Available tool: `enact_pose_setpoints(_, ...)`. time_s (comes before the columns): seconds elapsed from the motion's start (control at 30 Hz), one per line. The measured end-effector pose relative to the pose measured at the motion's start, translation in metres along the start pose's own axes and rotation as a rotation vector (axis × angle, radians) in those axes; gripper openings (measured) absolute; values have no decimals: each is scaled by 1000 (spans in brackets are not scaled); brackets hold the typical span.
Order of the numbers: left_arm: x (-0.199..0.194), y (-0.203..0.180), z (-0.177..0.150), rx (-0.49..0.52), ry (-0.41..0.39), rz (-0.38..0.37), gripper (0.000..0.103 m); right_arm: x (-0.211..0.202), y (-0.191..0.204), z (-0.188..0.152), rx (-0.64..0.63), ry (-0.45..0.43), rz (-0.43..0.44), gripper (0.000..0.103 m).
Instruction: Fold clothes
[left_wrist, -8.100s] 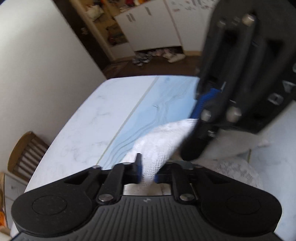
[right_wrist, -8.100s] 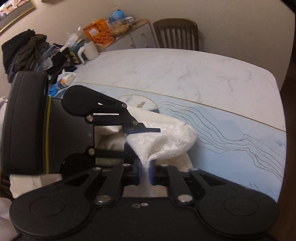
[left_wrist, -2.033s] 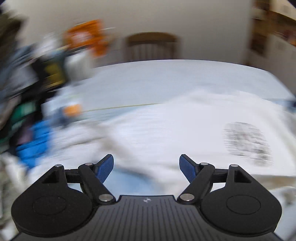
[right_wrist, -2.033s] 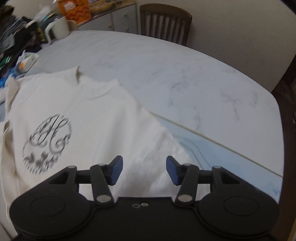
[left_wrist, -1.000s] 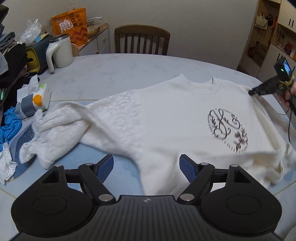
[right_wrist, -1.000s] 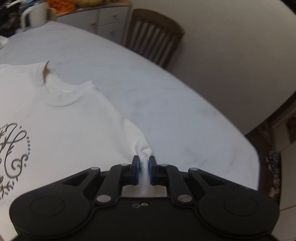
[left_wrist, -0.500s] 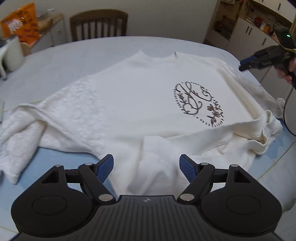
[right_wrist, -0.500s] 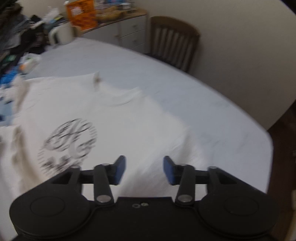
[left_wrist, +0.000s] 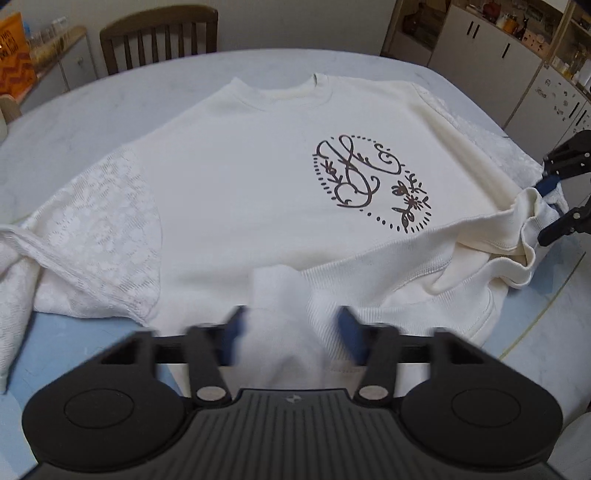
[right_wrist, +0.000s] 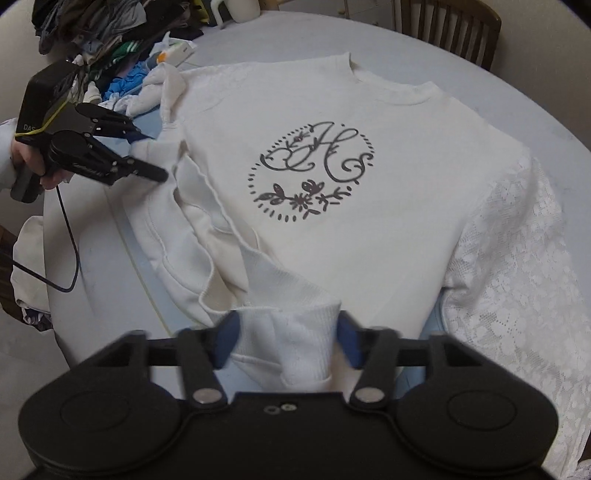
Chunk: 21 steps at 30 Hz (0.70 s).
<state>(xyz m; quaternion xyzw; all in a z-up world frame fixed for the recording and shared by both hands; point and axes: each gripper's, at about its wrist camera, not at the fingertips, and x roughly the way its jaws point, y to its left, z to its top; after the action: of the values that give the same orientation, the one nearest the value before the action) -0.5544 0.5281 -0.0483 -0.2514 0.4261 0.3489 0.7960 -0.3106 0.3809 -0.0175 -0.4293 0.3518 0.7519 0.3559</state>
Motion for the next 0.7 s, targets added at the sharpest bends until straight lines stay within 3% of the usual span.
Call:
enact_pose_setpoints(0.07,-15,1,-7,4,-45,-23,19,-7,5,-7,-20,-18,-8,103)
enact_pose_setpoints(0.2,-50,0,-32,44,-108,-112,19,-26,17,-27,-77,-44,-3,103)
enact_pose_setpoints(0.33,-64,-5,-70,88,-26,-204,19,-33,24,-56,-70,-14,24,103)
enact_pose_setpoints(0.43,-62,-12,-91,167,72,-234,20,-32,29,-78,-73,45,53,103)
enact_pose_setpoints(0.5,-64,-14,-95,220,124,-244,22,-34,30,-86,-70,78,27,103)
enact_pose_setpoints(0.53,-67,-14,-93,247,138,-242,28,-37,31,-88,-71,86,6,103)
enact_pose_setpoints(0.6,-75,-15,-81,291,127,-231,49,-49,29,-84,-55,52,-20,103)
enact_pose_setpoints(0.63,-80,-17,-74,306,107,-226,69,-53,29,-79,-49,31,-33,103)
enact_pose_setpoints(0.67,-85,-18,-65,319,79,-231,77,-56,29,-74,-44,11,-47,103)
enact_pose_setpoints(0.7,-90,-21,-58,332,52,-249,77,-54,29,-69,-49,-1,-62,103)
